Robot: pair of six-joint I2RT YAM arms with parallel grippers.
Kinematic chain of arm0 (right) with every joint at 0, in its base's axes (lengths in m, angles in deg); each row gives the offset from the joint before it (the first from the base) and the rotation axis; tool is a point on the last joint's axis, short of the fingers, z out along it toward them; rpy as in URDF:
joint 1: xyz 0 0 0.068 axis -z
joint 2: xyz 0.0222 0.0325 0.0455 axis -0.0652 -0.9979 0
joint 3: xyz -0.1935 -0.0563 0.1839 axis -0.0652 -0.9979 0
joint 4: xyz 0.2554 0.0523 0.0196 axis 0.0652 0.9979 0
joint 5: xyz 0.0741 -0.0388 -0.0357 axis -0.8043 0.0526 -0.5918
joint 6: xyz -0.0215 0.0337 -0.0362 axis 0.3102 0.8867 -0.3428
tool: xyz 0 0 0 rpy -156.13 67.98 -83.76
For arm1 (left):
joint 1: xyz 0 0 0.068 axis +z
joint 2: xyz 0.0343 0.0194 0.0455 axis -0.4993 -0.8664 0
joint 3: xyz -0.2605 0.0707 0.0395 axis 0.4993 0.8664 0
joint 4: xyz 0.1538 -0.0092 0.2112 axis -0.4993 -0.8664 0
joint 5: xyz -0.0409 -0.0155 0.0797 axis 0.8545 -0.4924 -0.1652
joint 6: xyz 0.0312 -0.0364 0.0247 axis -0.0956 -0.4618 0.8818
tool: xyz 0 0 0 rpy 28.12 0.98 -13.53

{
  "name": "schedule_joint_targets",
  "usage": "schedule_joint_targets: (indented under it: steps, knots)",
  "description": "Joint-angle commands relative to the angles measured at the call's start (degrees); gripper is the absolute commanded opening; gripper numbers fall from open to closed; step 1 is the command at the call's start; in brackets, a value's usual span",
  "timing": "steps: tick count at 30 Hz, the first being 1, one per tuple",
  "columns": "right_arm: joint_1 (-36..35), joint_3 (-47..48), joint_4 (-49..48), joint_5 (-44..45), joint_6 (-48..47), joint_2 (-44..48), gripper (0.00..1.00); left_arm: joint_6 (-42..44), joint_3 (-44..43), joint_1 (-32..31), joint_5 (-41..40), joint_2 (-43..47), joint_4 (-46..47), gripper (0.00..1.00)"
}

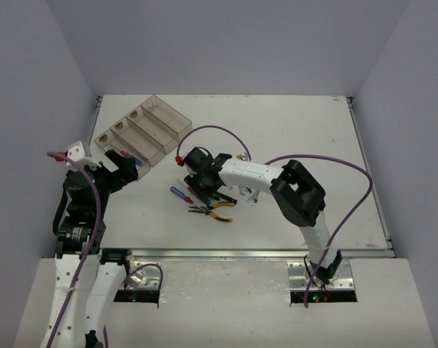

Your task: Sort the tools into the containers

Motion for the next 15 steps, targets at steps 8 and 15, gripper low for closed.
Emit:
schedule_joint_targets:
  steps: [8, 15]
  knots:
    - [-0.4, 5.1, 2.0, 1.0, 0.0, -5.3, 0.33, 0.7, -0.5, -2.1, 0.8, 1.2, 2.7, 1.0]
    - [-0.5, 3.4, 1.1, 0.8, 0.4, -4.1, 0.28, 0.7, -0.4, -2.1, 0.8, 1.4, 2.9, 1.0]
